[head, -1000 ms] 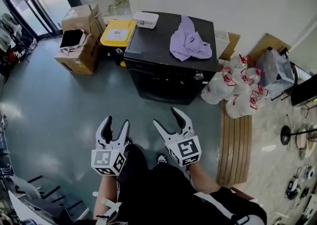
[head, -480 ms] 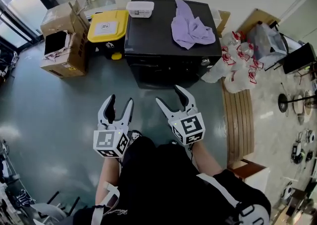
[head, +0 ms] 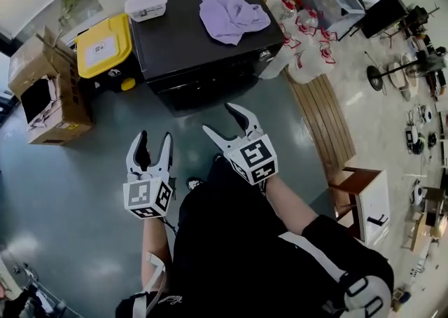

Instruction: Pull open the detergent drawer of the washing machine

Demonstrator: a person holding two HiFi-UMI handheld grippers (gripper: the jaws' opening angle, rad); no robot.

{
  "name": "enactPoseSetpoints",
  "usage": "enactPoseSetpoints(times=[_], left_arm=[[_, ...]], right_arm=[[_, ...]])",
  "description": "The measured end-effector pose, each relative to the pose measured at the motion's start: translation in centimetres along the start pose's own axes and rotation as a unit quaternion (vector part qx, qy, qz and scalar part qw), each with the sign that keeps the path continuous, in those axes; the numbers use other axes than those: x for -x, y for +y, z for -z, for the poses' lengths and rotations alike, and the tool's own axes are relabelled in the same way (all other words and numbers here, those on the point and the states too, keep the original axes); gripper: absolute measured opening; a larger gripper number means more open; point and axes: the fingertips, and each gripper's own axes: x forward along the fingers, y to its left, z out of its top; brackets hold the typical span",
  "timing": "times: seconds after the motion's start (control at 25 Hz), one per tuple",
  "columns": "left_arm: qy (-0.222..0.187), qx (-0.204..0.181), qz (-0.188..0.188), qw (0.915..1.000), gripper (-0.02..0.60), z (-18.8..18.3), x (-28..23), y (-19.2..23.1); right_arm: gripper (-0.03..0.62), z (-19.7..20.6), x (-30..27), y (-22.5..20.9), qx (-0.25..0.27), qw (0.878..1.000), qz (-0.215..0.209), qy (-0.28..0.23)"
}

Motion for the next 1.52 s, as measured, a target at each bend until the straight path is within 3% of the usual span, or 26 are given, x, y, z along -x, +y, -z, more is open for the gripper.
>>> enactPoseSetpoints(times=[0.2, 0.56, 0.8, 1.2, 1.52], left_arm=[[0.022, 0.020, 0.021, 0.9993, 0.261, 1.3, -4.3, 1.9], [0.111, 0.023, 0.025, 0.9933, 0.261, 5.0, -13.2, 7.1], [0.143, 0.023, 0.014, 0.9894, 0.261, 6.9, -16.9, 8.9], [0.171, 0.022, -0.009, 0.9850, 0.261, 10.1, -20.8, 11.7], [0.182, 0.024, -0.026, 0.9827, 0.261, 11.1, -22.7, 13.3]], right_arm=[[0.321, 1.9, -2.5, -2.6, -0.027, 0.999, 0.013, 0.021], [0.324, 3.4, -10.6, -7.2, -0.062, 0.997, 0.005, 0.054], [0.324, 5.1, -14.6, -8.9, -0.083, 0.994, -0.007, 0.075], [0.321, 8.3, -20.0, -10.3, -0.089, 0.990, -0.015, 0.108], [0.307, 9.6, -22.1, -11.3, -0.086, 0.988, 0.019, 0.124]])
